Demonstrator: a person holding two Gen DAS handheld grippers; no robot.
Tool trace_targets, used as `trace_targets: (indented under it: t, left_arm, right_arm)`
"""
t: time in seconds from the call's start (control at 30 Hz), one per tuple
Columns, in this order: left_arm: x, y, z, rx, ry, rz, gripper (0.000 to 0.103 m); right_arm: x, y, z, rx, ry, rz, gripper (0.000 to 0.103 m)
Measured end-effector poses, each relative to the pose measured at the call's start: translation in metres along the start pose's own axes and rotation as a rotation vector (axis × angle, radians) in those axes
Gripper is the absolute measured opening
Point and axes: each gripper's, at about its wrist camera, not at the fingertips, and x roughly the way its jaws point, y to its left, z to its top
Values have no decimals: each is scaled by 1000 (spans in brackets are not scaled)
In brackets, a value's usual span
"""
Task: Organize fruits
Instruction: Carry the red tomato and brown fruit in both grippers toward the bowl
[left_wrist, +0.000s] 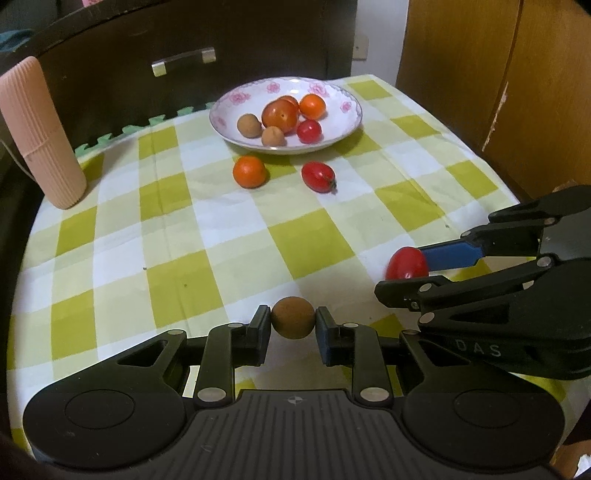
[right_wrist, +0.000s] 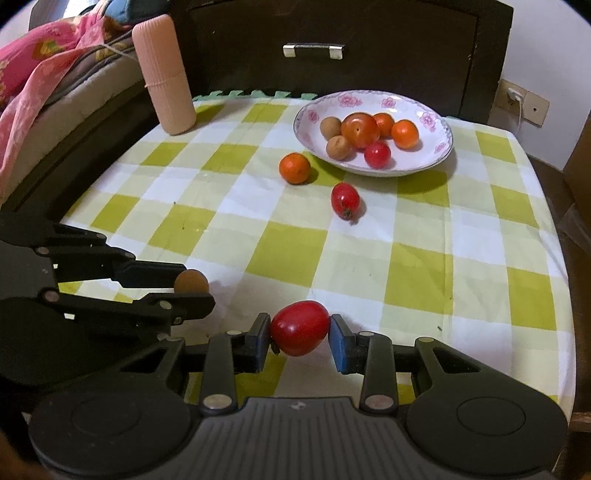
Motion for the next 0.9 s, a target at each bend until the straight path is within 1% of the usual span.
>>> trace_targets:
  t: [0.4,0.63,0.9]
  left_arm:
    - [-3,3,25,-18,-53,7,32]
    - [-2,6,53,-16,-98,23,31]
    - [9,13,87,-21,-132,37,31]
  right_arm:
    - [-5,-12,23,37,-59,-15,33]
    - [-6,-25,45,72,-102,-31,33]
    - [2,-44,77,95,-141,-39,33]
